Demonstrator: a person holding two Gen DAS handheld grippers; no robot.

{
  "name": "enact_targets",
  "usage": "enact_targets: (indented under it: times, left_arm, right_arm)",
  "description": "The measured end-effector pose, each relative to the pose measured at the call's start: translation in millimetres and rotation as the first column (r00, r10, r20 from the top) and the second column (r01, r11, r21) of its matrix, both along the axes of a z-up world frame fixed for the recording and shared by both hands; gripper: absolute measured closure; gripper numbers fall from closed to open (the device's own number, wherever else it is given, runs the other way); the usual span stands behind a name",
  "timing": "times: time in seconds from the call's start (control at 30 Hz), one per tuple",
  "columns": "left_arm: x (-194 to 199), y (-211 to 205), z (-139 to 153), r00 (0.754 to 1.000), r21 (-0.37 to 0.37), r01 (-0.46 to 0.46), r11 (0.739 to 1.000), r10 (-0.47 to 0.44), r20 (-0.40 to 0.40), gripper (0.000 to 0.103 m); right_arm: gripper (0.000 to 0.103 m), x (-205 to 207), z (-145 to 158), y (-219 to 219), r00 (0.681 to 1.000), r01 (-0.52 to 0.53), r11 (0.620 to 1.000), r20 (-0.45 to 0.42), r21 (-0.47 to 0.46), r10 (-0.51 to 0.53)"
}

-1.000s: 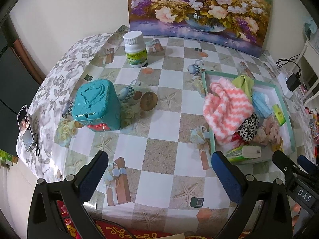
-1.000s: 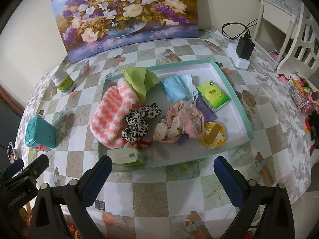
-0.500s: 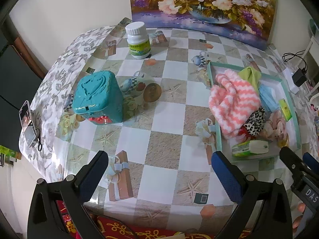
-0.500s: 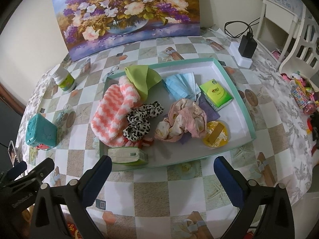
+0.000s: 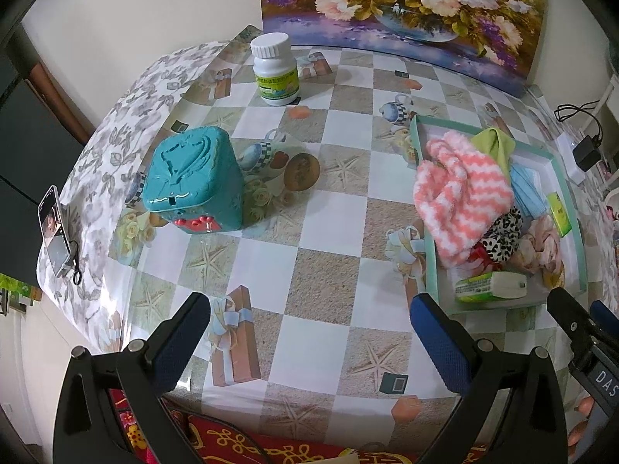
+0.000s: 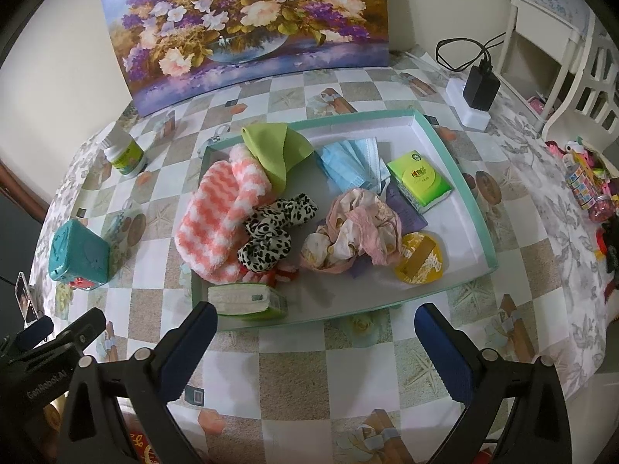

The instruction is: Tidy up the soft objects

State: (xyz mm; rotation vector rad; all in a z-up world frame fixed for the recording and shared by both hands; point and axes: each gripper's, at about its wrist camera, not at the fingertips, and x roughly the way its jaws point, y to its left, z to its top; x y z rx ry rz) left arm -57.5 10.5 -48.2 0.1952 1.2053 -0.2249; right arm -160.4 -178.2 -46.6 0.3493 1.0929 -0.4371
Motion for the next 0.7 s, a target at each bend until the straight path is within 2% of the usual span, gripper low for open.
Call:
enact_targets:
  times: [0.7]
  left_arm:
    - [-0.2,-1.9,-1.8,1.000,-0.010,0.000,1.000,-0.001,-0.011,0.000]
  right_arm:
    - [0.000,1.0,-0.8,0.7,1.000,-0.004,1.000,-0.006,-0.001,0.004]
